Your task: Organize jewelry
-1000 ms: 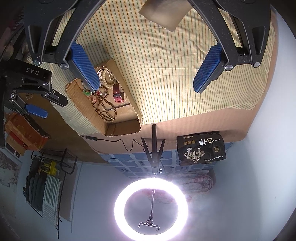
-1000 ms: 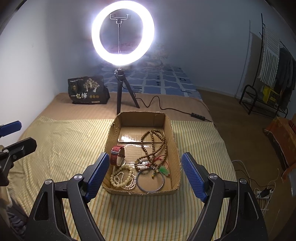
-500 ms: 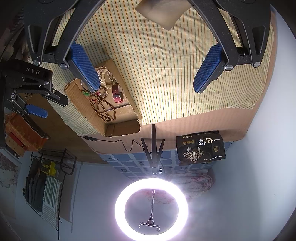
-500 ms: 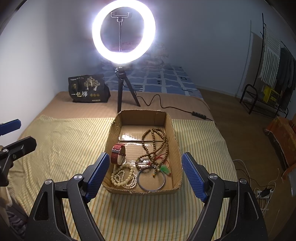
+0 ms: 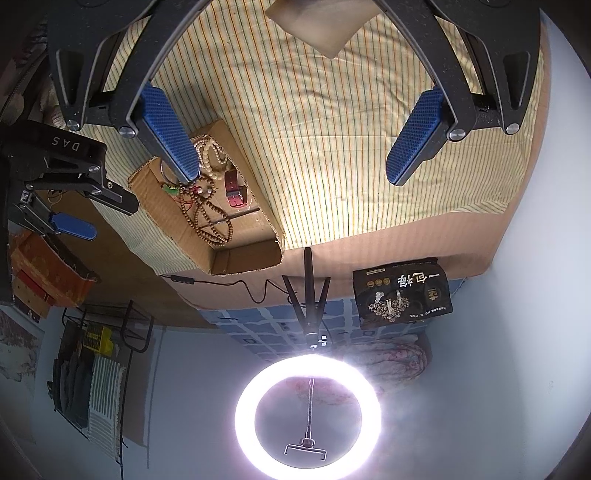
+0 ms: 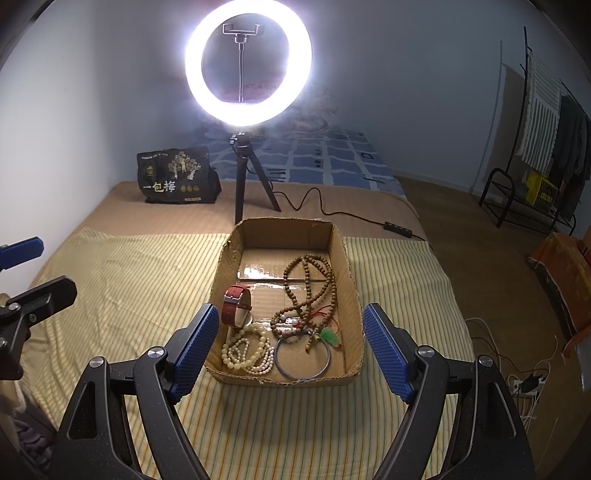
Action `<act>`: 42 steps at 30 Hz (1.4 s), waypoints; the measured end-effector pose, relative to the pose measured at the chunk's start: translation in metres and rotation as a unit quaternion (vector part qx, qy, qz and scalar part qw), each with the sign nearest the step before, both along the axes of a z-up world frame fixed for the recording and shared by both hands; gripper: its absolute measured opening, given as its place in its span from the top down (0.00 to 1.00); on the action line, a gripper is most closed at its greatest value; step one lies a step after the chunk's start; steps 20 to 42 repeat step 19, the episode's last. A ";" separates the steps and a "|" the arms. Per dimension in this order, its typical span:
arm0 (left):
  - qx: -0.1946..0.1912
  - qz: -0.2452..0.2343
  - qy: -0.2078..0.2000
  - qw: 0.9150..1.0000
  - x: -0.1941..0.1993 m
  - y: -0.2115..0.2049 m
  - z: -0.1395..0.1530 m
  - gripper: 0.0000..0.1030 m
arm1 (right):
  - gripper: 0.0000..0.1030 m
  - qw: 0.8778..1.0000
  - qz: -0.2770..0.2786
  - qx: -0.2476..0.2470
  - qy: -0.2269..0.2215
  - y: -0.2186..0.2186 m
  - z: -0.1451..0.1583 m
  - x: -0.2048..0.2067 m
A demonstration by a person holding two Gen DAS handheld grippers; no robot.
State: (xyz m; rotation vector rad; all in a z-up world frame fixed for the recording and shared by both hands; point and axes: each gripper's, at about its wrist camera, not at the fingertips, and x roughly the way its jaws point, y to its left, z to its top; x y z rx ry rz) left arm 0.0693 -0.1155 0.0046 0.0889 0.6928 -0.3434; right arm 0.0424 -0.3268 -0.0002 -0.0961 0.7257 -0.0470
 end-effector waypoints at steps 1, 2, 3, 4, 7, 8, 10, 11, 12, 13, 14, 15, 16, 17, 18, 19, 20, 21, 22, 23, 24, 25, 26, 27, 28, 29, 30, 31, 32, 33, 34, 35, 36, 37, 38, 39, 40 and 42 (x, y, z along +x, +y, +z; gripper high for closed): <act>0.000 0.000 -0.001 1.000 0.000 0.000 0.000 0.00 | 0.22 1.000 0.000 0.000 0.000 0.000 0.000 0.000; 0.000 0.000 0.001 1.000 0.000 0.000 0.000 0.00 | 0.22 1.000 0.001 0.000 0.001 0.000 0.000 0.000; 0.000 0.000 0.002 1.000 0.000 0.000 0.000 0.00 | 0.22 1.000 0.002 0.000 0.001 0.000 -0.001 0.000; -0.001 -0.001 0.002 1.000 0.000 0.000 0.000 0.00 | 0.22 1.000 0.002 0.000 0.002 0.001 -0.002 0.000; -0.001 0.000 0.000 1.000 0.000 0.000 0.000 0.00 | 0.22 1.000 0.005 -0.002 0.004 0.003 -0.004 -0.001; 0.000 -0.001 0.000 1.000 0.000 0.000 0.000 0.00 | 0.22 1.000 0.005 -0.003 0.005 0.003 -0.004 -0.001; 0.000 -0.002 0.000 1.000 -0.001 0.000 0.000 0.00 | 0.22 1.000 0.007 -0.004 0.006 0.004 -0.005 0.001; 0.000 -0.001 0.000 1.000 -0.001 0.000 0.000 0.00 | 0.22 1.000 0.007 -0.005 0.007 0.004 -0.004 0.001; 0.001 0.000 -0.001 1.000 -0.001 0.000 0.000 0.00 | 0.22 1.000 0.007 -0.005 0.007 0.004 -0.004 0.000; 0.002 0.000 -0.004 1.000 -0.002 0.000 0.000 0.00 | 0.22 1.000 0.007 -0.005 0.007 0.004 -0.005 0.001; 0.002 0.002 -0.010 1.000 -0.003 0.001 0.001 0.00 | 0.22 1.000 0.007 -0.005 0.007 0.004 -0.005 0.001; 0.004 0.003 -0.017 1.000 -0.005 0.002 0.002 0.00 | 0.22 1.000 0.006 -0.005 0.007 0.004 -0.005 0.001; 0.007 0.004 -0.026 1.000 -0.007 0.002 0.003 0.00 | 0.22 1.000 0.006 -0.005 0.007 0.004 -0.005 0.001; 0.009 0.004 -0.030 0.999 -0.008 0.002 0.003 0.00 | 0.22 1.000 0.006 -0.005 0.007 0.004 -0.005 0.001; 0.010 0.003 -0.032 0.999 -0.009 0.003 0.004 0.00 | 0.22 1.000 0.006 -0.005 0.007 0.003 -0.005 0.001; 0.009 0.001 -0.031 0.999 -0.009 0.003 0.004 0.00 | 0.22 1.000 0.006 -0.005 0.007 0.004 -0.005 0.001; 0.009 0.001 -0.031 0.999 -0.009 0.003 0.004 0.00 | 0.22 1.000 0.006 -0.005 0.007 0.004 -0.005 0.001; 0.009 0.001 -0.031 0.999 -0.009 0.003 0.004 0.00 | 0.22 1.000 0.006 -0.005 0.007 0.004 -0.005 0.001; 0.009 0.001 -0.031 0.999 -0.009 0.003 0.004 0.00 | 0.22 1.000 0.006 -0.005 0.007 0.004 -0.005 0.001; 0.009 0.001 -0.031 0.999 -0.009 0.003 0.004 0.00 | 0.22 1.000 0.006 -0.005 0.007 0.004 -0.005 0.001; 0.009 0.001 -0.031 0.999 -0.009 0.003 0.004 0.00 | 0.22 1.000 0.006 -0.005 0.007 0.004 -0.005 0.001; 0.009 0.001 -0.031 0.999 -0.009 0.003 0.004 0.00 | 0.22 1.000 0.006 -0.005 0.007 0.004 -0.005 0.001; 0.009 0.001 -0.031 0.999 -0.009 0.003 0.004 0.00 | 0.22 1.000 0.006 -0.005 0.007 0.004 -0.005 0.001; 0.009 0.001 -0.031 0.999 -0.009 0.003 0.004 0.00 | 0.22 1.000 0.006 -0.005 0.007 0.004 -0.005 0.001; 0.009 0.001 -0.031 0.999 -0.009 0.003 0.004 0.00 | 0.22 1.000 0.006 -0.005 0.007 0.004 -0.005 0.001; 0.009 0.001 -0.031 0.999 -0.009 0.003 0.004 0.00 | 0.22 1.000 0.006 -0.005 0.007 0.004 -0.005 0.001; 0.009 0.001 -0.031 0.999 -0.009 0.003 0.004 0.00 | 0.22 1.000 0.006 -0.005 0.007 0.004 -0.005 0.001; 0.009 0.001 -0.031 0.999 -0.009 0.003 0.004 0.00 | 0.22 1.000 0.006 -0.005 0.007 0.004 -0.005 0.001; 0.009 0.001 -0.031 0.999 -0.009 0.003 0.004 0.00 | 0.22 1.000 0.006 -0.005 0.007 0.004 -0.005 0.001; 0.009 0.001 -0.031 0.999 -0.009 0.003 0.004 0.00 | 0.22 1.000 0.006 -0.005 0.007 0.004 -0.005 0.001; 0.009 0.001 -0.031 0.999 -0.009 0.003 0.004 0.00 | 0.22 1.000 0.006 -0.005 0.007 0.004 -0.005 0.001; 0.009 0.001 -0.031 0.999 -0.009 0.003 0.004 0.00 | 0.22 1.000 0.006 -0.005 0.007 0.004 -0.005 0.001; 0.009 0.001 -0.031 0.999 -0.009 0.003 0.004 0.00 | 0.22 1.000 0.006 -0.005 0.007 0.004 -0.005 0.001; 0.009 0.001 -0.031 0.999 -0.009 0.003 0.004 0.00 | 0.22 1.000 0.006 -0.005 0.007 0.004 -0.005 0.001; 0.009 0.001 -0.031 0.999 -0.009 0.003 0.004 0.00 | 0.22 1.000 0.006 -0.005 0.007 0.004 -0.005 0.001; 0.009 0.001 -0.031 0.999 -0.009 0.003 0.004 0.00 | 0.22 1.000 0.006 -0.005 0.007 0.004 -0.005 0.001; 0.009 0.001 -0.031 0.999 -0.009 0.003 0.004 0.00 | 0.22 1.000 0.006 -0.005 0.007 0.004 -0.005 0.001; 0.009 0.001 -0.031 0.999 -0.009 0.003 0.004 0.00 | 0.22 1.000 0.006 -0.005 0.007 0.004 -0.005 0.001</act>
